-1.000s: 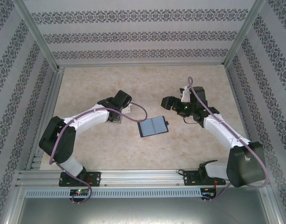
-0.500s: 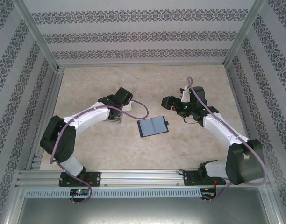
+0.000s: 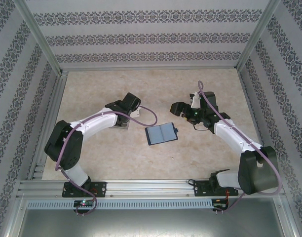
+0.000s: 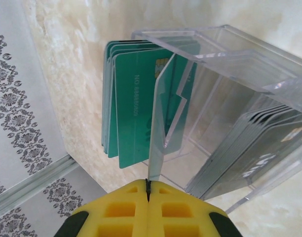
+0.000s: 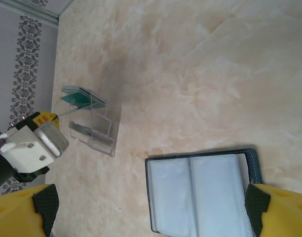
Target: Take the credit cards out of the card holder
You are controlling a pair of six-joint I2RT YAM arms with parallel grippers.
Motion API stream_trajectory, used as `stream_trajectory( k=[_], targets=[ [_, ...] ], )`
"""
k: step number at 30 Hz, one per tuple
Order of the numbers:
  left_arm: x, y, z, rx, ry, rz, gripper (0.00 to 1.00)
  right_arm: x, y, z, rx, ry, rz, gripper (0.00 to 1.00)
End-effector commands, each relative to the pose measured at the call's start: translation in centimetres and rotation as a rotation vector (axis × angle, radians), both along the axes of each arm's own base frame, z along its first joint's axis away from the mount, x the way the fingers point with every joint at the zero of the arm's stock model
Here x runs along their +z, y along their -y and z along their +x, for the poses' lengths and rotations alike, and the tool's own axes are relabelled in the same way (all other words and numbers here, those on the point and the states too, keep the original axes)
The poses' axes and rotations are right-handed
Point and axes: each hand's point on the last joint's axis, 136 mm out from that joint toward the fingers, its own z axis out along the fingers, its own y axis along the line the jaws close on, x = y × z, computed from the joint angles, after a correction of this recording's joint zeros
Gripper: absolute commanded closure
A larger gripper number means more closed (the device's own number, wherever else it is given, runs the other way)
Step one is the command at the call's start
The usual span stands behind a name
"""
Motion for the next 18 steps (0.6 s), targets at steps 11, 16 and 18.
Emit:
stream_trajectory(
  k=[11,16,18],
  targets=[
    [1.9,-1.1,0.3,0.011,0.016,0.026,1.0,0.3,0.0,0.4,0.006,0.013,0.021,0.02],
    [2.3,-1.4,0.3,-0.019,0.042,0.062,1.0,0.3,0.0,0.3,0.004,0.014,0.026,0.02],
    [2.6,-1.4,0.7,-0.031,0.064,0.073,1.0,0.3,0.0,0.3,0.003,0.014,0.026,0.02]
  ],
)
